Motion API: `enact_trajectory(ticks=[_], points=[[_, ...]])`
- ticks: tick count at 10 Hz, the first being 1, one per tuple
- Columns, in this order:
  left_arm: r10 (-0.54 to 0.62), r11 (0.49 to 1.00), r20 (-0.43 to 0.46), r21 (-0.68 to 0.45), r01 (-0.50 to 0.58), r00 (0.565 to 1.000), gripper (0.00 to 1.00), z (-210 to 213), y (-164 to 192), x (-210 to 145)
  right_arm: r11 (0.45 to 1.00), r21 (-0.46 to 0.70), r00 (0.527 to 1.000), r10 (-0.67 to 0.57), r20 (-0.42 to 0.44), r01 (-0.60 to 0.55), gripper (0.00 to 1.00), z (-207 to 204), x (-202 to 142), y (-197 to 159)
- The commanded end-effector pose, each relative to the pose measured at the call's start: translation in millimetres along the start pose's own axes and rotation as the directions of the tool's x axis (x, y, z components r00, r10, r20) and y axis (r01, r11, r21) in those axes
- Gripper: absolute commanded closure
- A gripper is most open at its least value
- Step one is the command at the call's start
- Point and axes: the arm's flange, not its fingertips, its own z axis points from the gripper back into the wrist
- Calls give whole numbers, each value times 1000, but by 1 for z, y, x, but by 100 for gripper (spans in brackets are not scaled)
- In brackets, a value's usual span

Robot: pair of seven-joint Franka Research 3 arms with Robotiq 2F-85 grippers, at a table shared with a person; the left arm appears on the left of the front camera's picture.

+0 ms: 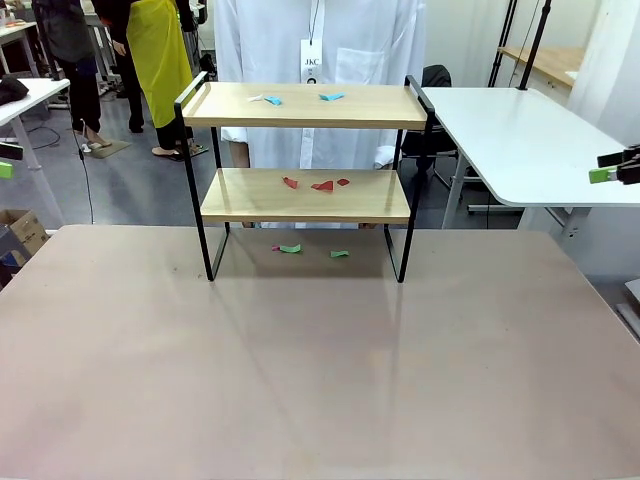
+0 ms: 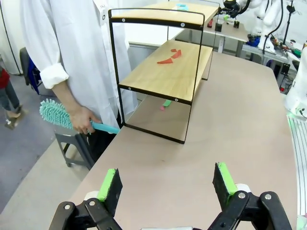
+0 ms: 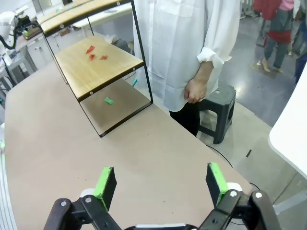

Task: Clean the shelf.
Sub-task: Pick up the Duster handed by the human.

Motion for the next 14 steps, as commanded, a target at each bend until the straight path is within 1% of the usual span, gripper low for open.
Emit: enact_trajectory(ticks=[1,14], points=[[2,1000,1,-4,-2,1000,0,-1,0,-1,1000,2,1000,4,-2,-4,0,-1,1,1],[2,1000,1,-4,-2,1000,0,-1,0,-1,1000,2,1000,4,-2,-4,0,-1,1,1]])
